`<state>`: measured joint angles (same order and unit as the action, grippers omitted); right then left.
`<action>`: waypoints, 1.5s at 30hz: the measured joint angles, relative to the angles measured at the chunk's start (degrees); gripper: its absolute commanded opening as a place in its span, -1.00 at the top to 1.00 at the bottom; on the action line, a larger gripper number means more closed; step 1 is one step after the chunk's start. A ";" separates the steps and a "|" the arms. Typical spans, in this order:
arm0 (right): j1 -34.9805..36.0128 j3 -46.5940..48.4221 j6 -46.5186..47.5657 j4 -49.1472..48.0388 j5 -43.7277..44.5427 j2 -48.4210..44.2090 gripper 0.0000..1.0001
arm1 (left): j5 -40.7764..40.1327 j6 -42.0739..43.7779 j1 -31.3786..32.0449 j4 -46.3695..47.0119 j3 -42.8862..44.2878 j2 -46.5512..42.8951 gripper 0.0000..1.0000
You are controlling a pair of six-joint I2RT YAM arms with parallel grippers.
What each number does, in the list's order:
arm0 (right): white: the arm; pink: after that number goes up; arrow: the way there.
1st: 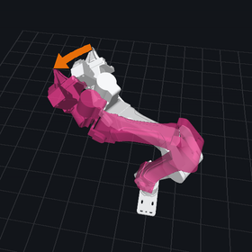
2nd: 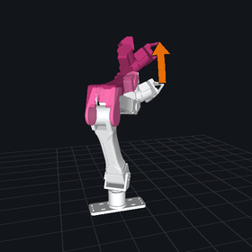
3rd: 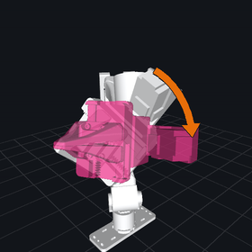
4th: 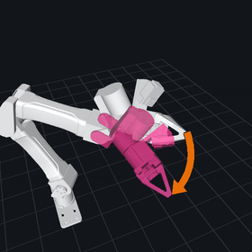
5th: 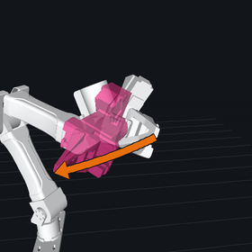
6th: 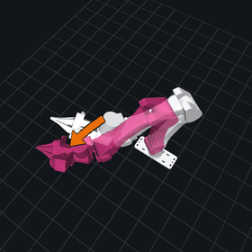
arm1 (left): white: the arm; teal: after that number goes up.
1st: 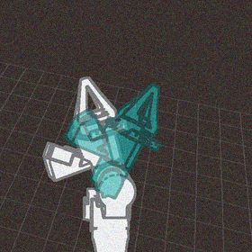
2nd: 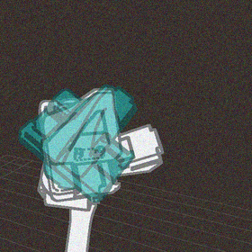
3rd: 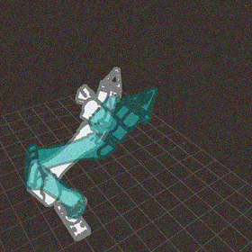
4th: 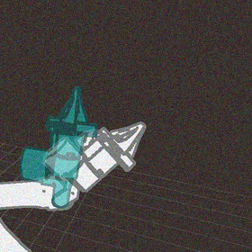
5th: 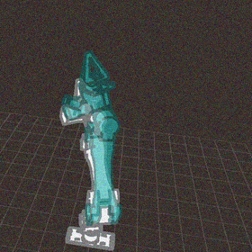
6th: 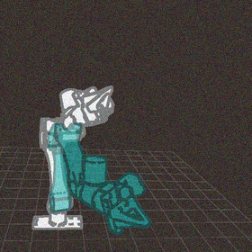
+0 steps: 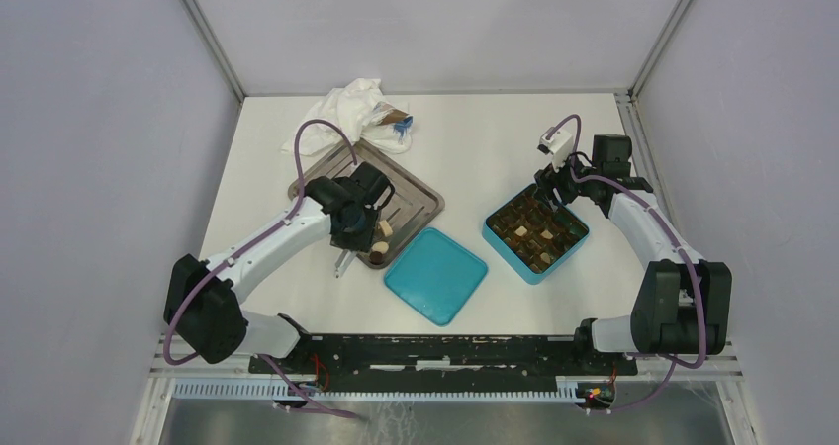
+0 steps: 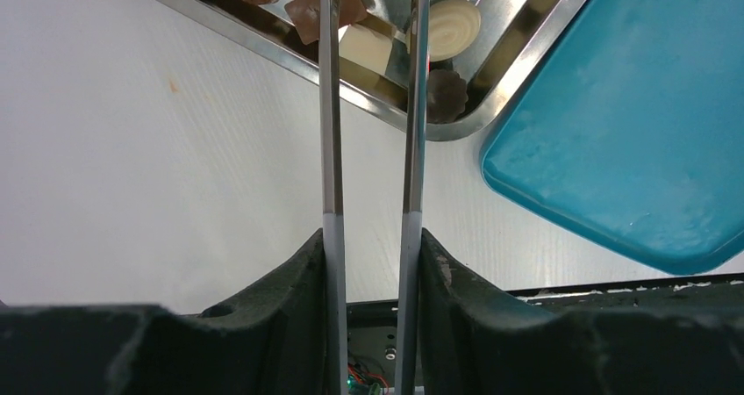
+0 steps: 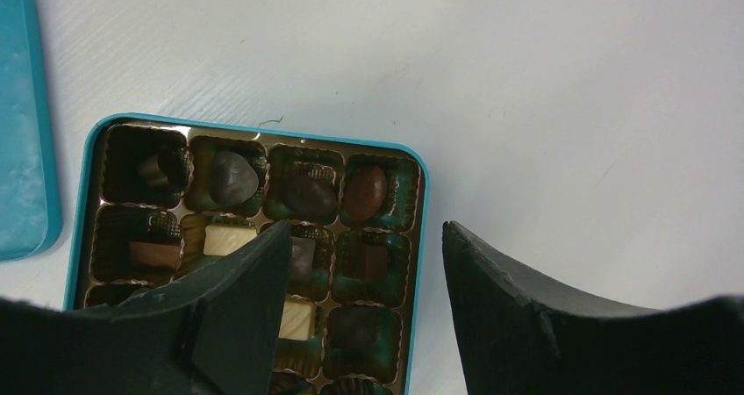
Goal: Pack the chocolate
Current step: Pick up the fake chocolate from the plate.
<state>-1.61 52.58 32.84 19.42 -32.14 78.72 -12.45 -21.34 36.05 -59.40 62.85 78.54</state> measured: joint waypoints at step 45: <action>-1.77 0.00 1.11 0.48 3.04 1.68 -0.37 | 5.35 -0.07 -0.09 4.74 -0.74 -12.50 0.96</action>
<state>-3.38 52.58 33.95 19.90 -29.10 80.40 -7.09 -21.41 35.97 -54.65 62.11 66.04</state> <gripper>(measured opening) 0.720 0.379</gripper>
